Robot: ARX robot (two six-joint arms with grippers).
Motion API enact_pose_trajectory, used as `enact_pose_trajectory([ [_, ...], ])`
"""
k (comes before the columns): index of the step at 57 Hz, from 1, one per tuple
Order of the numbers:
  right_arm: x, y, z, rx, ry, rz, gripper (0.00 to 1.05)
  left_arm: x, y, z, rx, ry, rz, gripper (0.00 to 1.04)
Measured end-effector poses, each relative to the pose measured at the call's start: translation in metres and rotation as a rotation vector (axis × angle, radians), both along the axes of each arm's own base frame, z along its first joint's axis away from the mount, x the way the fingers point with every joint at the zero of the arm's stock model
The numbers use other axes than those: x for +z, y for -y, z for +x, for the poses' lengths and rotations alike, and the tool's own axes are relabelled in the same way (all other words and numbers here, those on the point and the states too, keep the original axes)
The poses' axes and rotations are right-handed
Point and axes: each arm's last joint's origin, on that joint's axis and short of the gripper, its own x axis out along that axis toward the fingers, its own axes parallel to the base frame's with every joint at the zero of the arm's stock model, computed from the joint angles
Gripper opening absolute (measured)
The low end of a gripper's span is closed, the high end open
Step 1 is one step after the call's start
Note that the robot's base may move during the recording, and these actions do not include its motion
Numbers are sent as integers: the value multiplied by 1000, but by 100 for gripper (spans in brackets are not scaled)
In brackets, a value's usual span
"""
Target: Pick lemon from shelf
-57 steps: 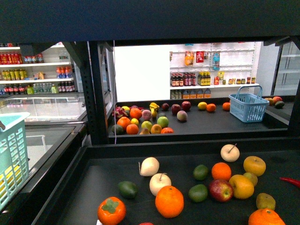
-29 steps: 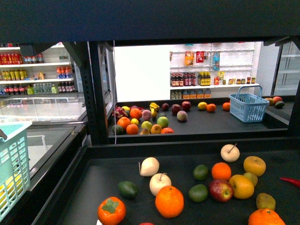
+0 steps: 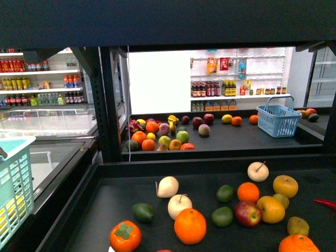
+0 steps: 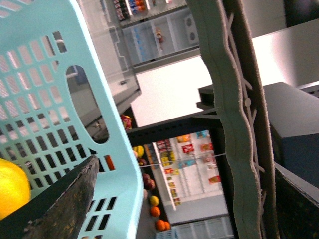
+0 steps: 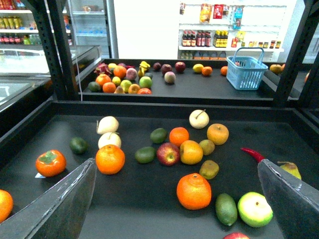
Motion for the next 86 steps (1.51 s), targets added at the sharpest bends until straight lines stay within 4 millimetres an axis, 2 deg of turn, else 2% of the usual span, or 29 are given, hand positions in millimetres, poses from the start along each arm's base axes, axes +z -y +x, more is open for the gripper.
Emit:
enact_pose_trajectory([
  [11,0,0,0,0,0,0,97,22,5,-10,70,-210,154,97],
  [24,0,0,0,0,0,0,97,50,16,-33,65,-394,395,97],
  [30,0,0,0,0,0,0,97,54,36,-59,-31,-502,558,97],
  [35,0,0,0,0,0,0,97,66,58,-85,-119,-536,701,97],
  [42,0,0,0,0,0,0,97,84,93,-132,-236,-508,876,97],
  [50,0,0,0,0,0,0,97,100,123,-180,-253,-410,985,96],
  [55,0,0,0,0,0,0,97,98,133,-207,-189,-231,1108,80],
  [58,0,0,0,0,0,0,97,85,134,-224,-178,-208,1145,70],
  [61,0,0,0,0,0,0,97,74,134,-231,-157,-195,1159,61],
  [71,0,0,0,0,0,0,97,33,135,-232,-167,-209,1177,29],
  [78,0,0,0,0,0,0,97,25,135,-233,-163,-204,1181,6],
  [80,0,0,0,0,0,0,97,23,135,-233,-162,-201,1179,2],
  [86,0,0,0,0,0,0,97,16,135,-233,-161,-202,1184,3],
])
